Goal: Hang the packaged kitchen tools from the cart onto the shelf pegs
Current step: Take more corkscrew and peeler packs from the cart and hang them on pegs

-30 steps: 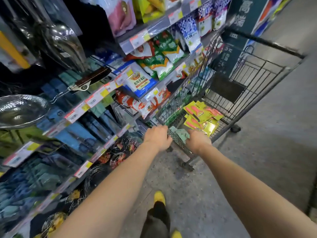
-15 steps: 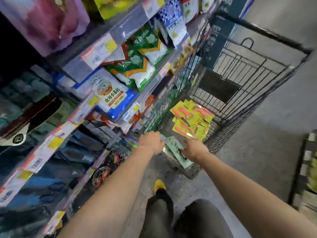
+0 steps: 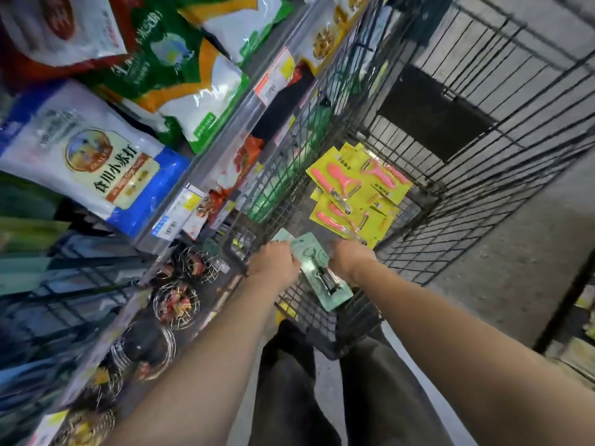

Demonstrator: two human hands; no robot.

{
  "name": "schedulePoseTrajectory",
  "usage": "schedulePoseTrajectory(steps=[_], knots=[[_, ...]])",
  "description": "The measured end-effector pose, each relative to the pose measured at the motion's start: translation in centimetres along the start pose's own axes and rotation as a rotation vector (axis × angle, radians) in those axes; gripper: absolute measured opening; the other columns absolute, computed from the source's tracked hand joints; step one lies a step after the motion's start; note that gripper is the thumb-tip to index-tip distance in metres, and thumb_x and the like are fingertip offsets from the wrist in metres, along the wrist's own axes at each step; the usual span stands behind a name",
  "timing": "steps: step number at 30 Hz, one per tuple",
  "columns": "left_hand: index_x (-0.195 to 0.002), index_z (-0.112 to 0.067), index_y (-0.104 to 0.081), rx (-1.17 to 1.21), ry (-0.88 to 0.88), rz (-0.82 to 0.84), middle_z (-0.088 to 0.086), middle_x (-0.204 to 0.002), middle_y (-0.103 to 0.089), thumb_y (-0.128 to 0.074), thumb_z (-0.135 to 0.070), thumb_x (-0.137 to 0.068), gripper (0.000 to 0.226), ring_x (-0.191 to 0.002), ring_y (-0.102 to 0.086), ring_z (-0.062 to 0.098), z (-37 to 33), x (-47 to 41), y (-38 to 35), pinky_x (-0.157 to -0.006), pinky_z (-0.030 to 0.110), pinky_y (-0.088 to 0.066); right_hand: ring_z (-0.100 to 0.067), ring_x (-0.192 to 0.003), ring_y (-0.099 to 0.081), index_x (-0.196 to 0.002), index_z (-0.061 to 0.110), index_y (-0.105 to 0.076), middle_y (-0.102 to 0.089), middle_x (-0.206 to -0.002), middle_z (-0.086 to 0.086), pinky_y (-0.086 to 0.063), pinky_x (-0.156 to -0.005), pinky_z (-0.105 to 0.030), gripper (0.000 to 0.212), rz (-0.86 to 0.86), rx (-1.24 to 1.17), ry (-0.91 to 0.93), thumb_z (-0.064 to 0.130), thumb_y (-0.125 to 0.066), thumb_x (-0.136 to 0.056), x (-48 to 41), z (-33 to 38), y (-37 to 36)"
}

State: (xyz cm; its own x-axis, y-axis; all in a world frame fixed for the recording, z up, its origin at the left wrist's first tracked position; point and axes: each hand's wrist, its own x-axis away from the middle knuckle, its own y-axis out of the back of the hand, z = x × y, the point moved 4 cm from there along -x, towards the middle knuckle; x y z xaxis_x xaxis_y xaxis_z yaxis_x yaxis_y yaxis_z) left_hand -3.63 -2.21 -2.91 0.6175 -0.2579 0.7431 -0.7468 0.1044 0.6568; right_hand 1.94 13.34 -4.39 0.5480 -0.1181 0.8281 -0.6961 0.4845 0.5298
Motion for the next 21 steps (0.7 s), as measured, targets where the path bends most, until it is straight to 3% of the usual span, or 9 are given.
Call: schedulePoseTrajectory(steps=[4, 6, 8, 10, 13, 16, 18, 21], knots=[[-0.139, -0.011, -0.055, 0.145, 0.133, 0.068, 0.018, -0.129, -0.064, -0.055, -0.029, -0.1, 0.044, -0.115, -0.063, 0.036, -0.9, -2.7, -3.0, -0.088, 0.04, -0.051, -0.031, -0.113, -0.065, -0.147, 0.025, -0.042, -0.066, -0.127, -0.01, -0.055, -0.096, -0.045, 0.054, 0.045, 0.041, 0.026, 0.024, -0.058, -0.095, -5.0, -1.9, -0.9], [-0.135, -0.009, -0.054, 0.162, 0.188, 0.105, 0.018, -0.129, -0.062, -0.054, -0.028, -0.101, 0.039, -0.115, -0.062, 0.036, -1.3, -4.1, -4.7, -0.081, 0.039, -0.049, -0.031, -0.112, -0.065, -0.146, 0.025, -0.044, -0.067, -0.125, -0.008, -0.057, -0.093, -0.042, 0.053, 0.065, 0.071, 0.042, 0.026, -0.058, -0.095, -7.5, -2.5, -1.6], [-0.134, -0.011, -0.052, 0.16, 0.246, 0.116, 0.016, -0.131, -0.061, -0.055, -0.03, -0.102, 0.038, -0.119, -0.061, 0.035, -1.3, -5.7, -6.3, -0.084, 0.041, -0.05, -0.029, -0.11, -0.067, -0.142, 0.023, -0.05, -0.068, -0.123, -0.006, -0.058, -0.087, -0.039, 0.048, 0.095, 0.083, 0.054, 0.025, -0.058, -0.094, -10.0, -2.7, -2.9], [-0.14, -0.012, -0.049, 0.152, 0.286, 0.101, 0.015, -0.135, -0.059, -0.053, -0.032, -0.102, 0.043, -0.124, -0.058, 0.035, -0.9, -7.3, -7.7, -0.092, 0.043, -0.05, -0.029, -0.113, -0.065, -0.14, 0.019, -0.052, -0.066, -0.128, -0.008, -0.057, -0.086, -0.037, 0.048, 0.131, 0.034, 0.055, 0.029, -0.061, -0.094, -12.1, -2.9, -4.8], [-0.14, -0.012, -0.05, 0.158, 0.314, 0.078, 0.015, -0.135, -0.06, -0.048, -0.033, -0.101, 0.045, -0.123, -0.059, 0.035, -0.2, -9.7, -9.9, -0.093, 0.042, -0.05, -0.031, -0.117, -0.061, -0.137, 0.01, -0.051, -0.063, -0.129, -0.011, -0.049, -0.088, -0.035, 0.064, 0.206, -0.103, 0.017, 0.051, -0.066, -0.09, -14.8, -3.4, -8.4], [-0.143, -0.009, -0.047, 0.189, 0.324, 0.091, 0.018, -0.131, -0.061, -0.05, -0.035, -0.099, 0.051, -0.12, -0.058, 0.038, 0.6, -11.1, -12.3, -0.094, 0.044, -0.05, -0.032, -0.115, -0.062, -0.129, 0.008, -0.056, -0.065, -0.124, -0.011, -0.046, -0.082, -0.029, 0.063, 0.238, -0.276, -0.025, 0.046, -0.077, -0.083, -16.4, -3.9, -11.4], [-0.135, -0.006, -0.052, 0.197, 0.339, 0.106, 0.019, -0.123, -0.064, -0.053, -0.036, -0.098, 0.048, -0.114, -0.061, 0.039, 0.9, -11.5, -13.7, -0.088, 0.043, -0.051, -0.03, -0.114, -0.063, -0.13, 0.01, -0.054, -0.066, -0.123, -0.009, -0.045, -0.08, -0.028, 0.07, 0.208, -0.383, -0.072, 0.043, -0.085, -0.076, -17.1, -4.5, -12.4], [-0.121, -0.008, -0.061, 0.194, 0.37, 0.107, 0.017, -0.117, -0.068, -0.056, -0.035, -0.096, 0.037, -0.107, -0.063, 0.035, 0.4, -11.8, -14.3, -0.074, 0.038, -0.047, -0.028, -0.111, -0.065, -0.128, 0.01, -0.059, -0.069, -0.12, -0.009, -0.054, -0.091, -0.031, 0.068, 0.206, -0.468, -0.079, 0.036, -0.088, -0.072, -17.9, -5.1, -12.4]])
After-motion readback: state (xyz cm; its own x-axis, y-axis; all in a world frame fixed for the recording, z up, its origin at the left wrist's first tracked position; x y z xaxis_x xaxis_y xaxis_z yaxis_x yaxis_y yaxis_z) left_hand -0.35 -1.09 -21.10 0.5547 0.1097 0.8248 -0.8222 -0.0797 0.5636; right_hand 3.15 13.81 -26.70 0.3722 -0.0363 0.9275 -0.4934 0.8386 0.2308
